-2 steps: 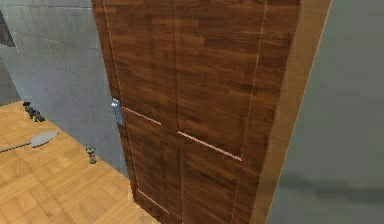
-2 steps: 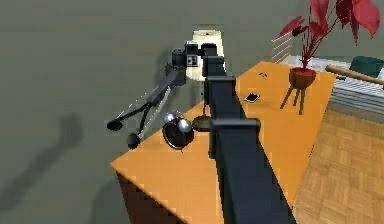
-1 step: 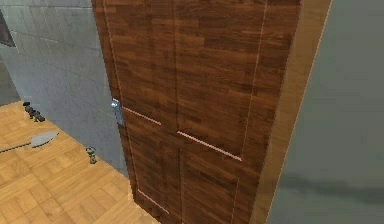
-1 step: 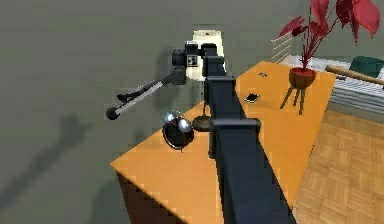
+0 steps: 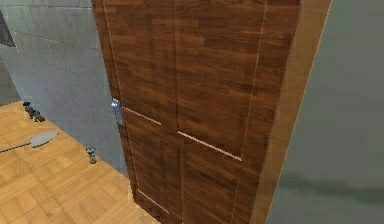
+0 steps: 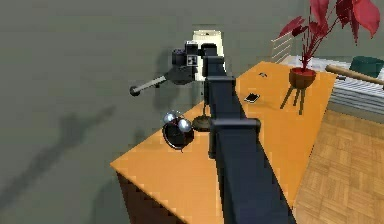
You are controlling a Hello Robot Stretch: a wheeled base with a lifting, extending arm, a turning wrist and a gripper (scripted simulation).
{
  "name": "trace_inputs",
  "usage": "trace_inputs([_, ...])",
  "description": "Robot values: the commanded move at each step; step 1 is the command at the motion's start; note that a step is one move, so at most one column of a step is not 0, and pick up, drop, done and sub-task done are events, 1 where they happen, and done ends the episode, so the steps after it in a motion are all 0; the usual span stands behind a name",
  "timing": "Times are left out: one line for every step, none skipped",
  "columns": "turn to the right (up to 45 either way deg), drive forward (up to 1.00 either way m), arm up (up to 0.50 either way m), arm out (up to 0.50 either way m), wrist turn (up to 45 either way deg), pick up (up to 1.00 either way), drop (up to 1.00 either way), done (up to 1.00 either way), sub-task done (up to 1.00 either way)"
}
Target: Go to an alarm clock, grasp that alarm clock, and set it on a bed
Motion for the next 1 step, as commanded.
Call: trace_inputs([0.0,0.00,0.00,0.00,45.0,0.00,0.00,0.00,0.00])
